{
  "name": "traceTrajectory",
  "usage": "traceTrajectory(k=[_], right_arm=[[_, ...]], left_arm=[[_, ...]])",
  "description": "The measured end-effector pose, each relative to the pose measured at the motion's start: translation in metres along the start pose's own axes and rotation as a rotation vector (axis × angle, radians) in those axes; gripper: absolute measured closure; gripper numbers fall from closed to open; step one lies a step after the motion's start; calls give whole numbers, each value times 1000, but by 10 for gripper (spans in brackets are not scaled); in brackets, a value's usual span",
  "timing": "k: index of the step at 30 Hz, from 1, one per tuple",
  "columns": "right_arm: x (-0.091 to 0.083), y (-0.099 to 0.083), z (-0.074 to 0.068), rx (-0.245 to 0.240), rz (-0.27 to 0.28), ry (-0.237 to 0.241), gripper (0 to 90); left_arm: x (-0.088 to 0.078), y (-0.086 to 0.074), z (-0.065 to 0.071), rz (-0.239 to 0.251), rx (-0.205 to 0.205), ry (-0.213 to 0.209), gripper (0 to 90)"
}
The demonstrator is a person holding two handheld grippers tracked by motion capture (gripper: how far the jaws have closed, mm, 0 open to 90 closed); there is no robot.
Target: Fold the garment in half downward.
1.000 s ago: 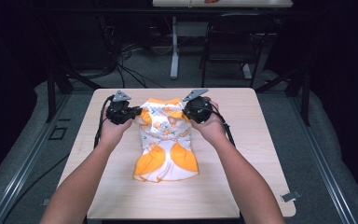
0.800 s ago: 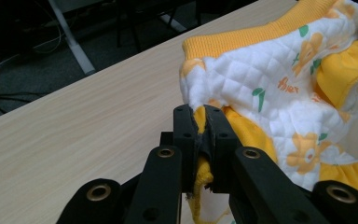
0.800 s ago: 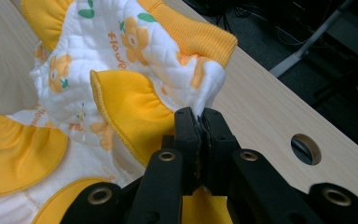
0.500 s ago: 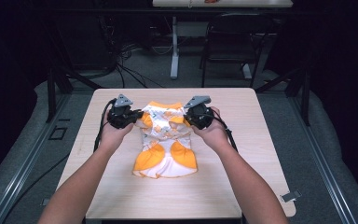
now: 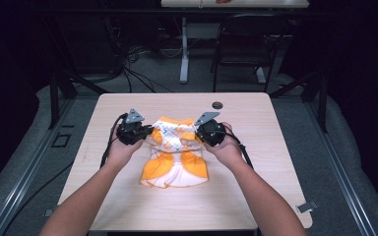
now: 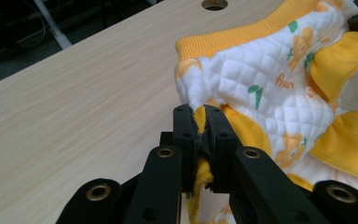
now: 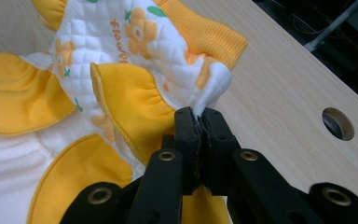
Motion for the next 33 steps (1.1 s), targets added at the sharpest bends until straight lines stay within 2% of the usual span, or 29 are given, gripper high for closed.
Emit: traceTrajectory(k=[7, 10, 15, 19, 25, 26, 28, 31, 33], right_arm=[[0, -6, -8, 2, 6, 10, 853], [3, -12, -16, -25, -12, 14, 853], [3, -18, -24, -39, -13, 27, 853], [1, -25, -33, -78, -36, 37, 853], [2, -35, -40, -76, -43, 49, 850], [1, -38, -42, -89, -57, 50, 849], [0, -40, -46, -66, -49, 62, 848], [0, -45, -51, -74, -55, 68, 845], [0, -49, -54, -61, -54, 74, 843]], left_arm=[[-1, -13, 4, -18, -4, -12, 847], [-2, -23, 9, -25, -6, -19, 846], [-3, -33, 13, -29, -16, -32, 846], [-6, -43, 22, -37, -10, -54, 846], [-8, -51, 29, -38, -5, -68, 844], [-8, -55, 32, -40, -7, -71, 844], [-8, -59, 34, -43, -9, -74, 843], [-10, -65, 39, -41, -11, -82, 839], [-12, -69, 42, -40, -10, -92, 834]])
Point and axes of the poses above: each handheld gripper's, and its own axes: x roughly forward along the jaws, y roughly out of its top, z roughly to its right, the point moved 8 cm from there along x, roughly forward along the jaws, and after that the axes turned 4 degrees about z, right-handed, at the moved point
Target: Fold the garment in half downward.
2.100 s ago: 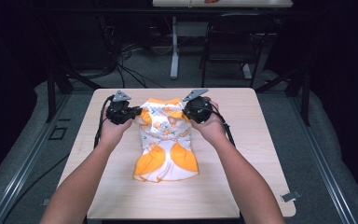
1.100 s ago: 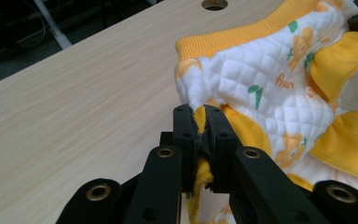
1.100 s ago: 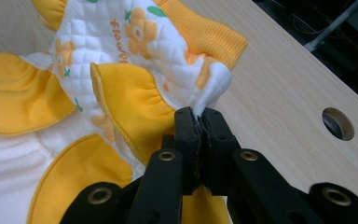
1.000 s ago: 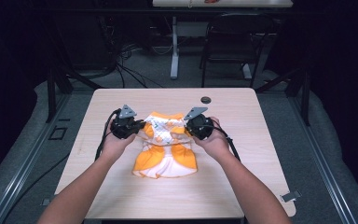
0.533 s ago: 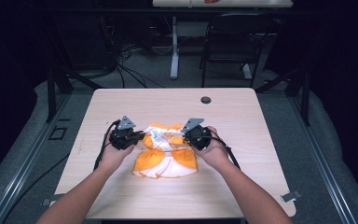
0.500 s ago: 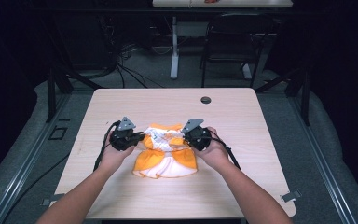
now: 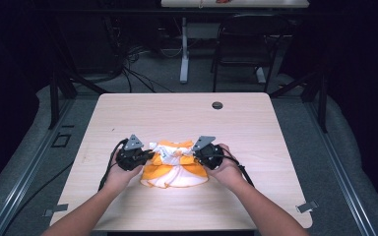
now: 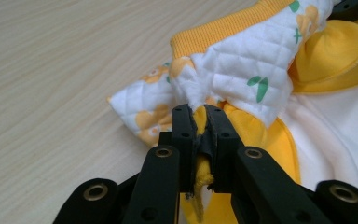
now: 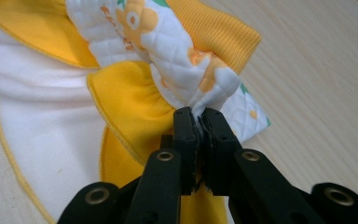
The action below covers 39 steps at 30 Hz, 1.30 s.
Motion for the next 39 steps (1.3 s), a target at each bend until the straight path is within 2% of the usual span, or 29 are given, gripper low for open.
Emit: traceTrajectory(k=[6, 10, 13, 18, 19, 21, 23, 28, 33, 36, 37, 39], right_arm=[[2, -11, -8, 22, -4, 10, 828], [1, -13, -9, 30, -5, 16, 817], [-1, -14, -9, 48, 1, 22, 775], [-6, -15, -7, 77, 22, 28, 718], [-10, -14, -6, 99, 39, 34, 702], [-13, -14, -5, 100, 39, 37, 693], [-20, -10, -2, 140, 80, 47, 687], [-29, -3, 3, 152, 108, 37, 694], [-37, 4, 5, 162, 139, 29, 697], [-38, 6, 5, 166, 143, 34, 697], [-38, 6, 4, 168, 146, 34, 696], [-37, 6, 2, 161, 140, 39, 694]], left_arm=[[-2, -8, 8, -3, -8, -31, 819], [-3, -13, 11, -7, -6, -40, 808], [-6, -14, 13, -4, -9, -50, 780], [-12, -11, 15, 14, -30, -71, 730], [-16, -8, 16, 16, -38, -78, 725], [-18, -6, 16, 20, -38, -80, 722], [-25, 3, 15, 37, -35, -84, 707], [-33, 15, 14, 66, -38, -87, 685], [-39, 23, 9, 81, -61, -72, 678], [-40, 23, 9, 76, -78, -78, 663], [-39, 20, 10, 50, -65, -72, 661], [-38, 17, 11, 42, -63, -73, 659]])
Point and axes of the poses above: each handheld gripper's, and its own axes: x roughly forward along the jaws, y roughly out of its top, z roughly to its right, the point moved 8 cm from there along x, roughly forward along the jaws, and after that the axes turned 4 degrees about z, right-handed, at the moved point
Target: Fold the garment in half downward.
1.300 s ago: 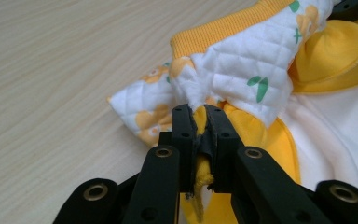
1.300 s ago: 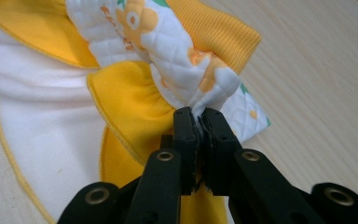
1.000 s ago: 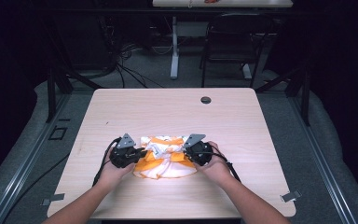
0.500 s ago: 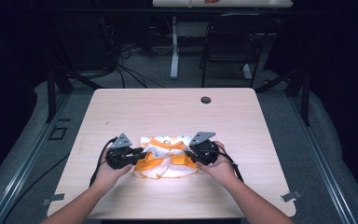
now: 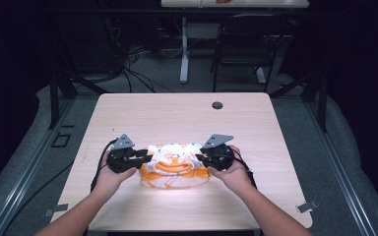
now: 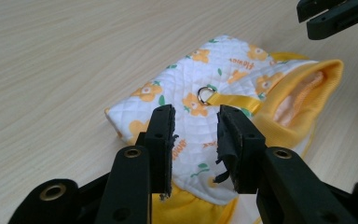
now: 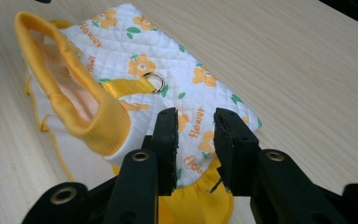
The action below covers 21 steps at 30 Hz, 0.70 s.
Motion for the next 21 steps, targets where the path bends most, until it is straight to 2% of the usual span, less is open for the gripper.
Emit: traceTrajectory(k=[3, 6, 9, 15, 21], right_arm=[[1, 0, -2, -2, 2, 1, 694], [4, 1, -8, -6, 1, 20, 692], [6, 2, -15, -8, 5, 37, 688], [14, -3, -27, -14, -41, 94, 677], [16, -11, -34, -16, -65, 115, 675]], left_arm=[[1, -1, 1, 2, 3, -1, 659], [6, -5, 8, -6, 6, -25, 654], [8, -7, 12, -8, 9, -29, 648], [15, -16, 20, -37, 26, -48, 628], [21, -29, 26, -71, 32, -68, 606]])
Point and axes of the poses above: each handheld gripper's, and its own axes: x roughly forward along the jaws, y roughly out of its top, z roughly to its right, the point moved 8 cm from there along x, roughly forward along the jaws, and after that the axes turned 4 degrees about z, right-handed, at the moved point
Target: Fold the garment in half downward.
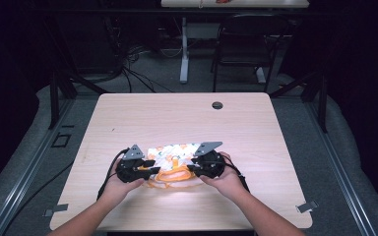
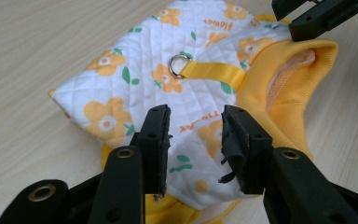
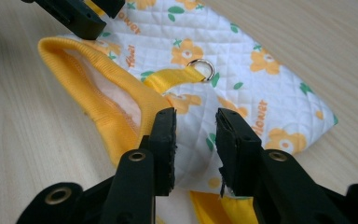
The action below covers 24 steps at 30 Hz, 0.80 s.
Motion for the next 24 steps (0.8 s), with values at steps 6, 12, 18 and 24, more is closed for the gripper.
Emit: traceTrajectory(k=[6, 12, 18, 24], right_arm=[[5, -14, -4, 4, -37, 20, 675], [11, -27, -8, -5, -73, 30, 679], [14, -35, -10, 1, -88, 36, 683], [8, -19, -6, 25, -29, 21, 679]], left_arm=[[4, -11, 0, -17, -4, -2, 577], [7, -18, -2, -19, -8, 4, 561], [10, -23, -2, -19, 21, 17, 543], [11, -24, -2, -9, 12, 16, 541]])
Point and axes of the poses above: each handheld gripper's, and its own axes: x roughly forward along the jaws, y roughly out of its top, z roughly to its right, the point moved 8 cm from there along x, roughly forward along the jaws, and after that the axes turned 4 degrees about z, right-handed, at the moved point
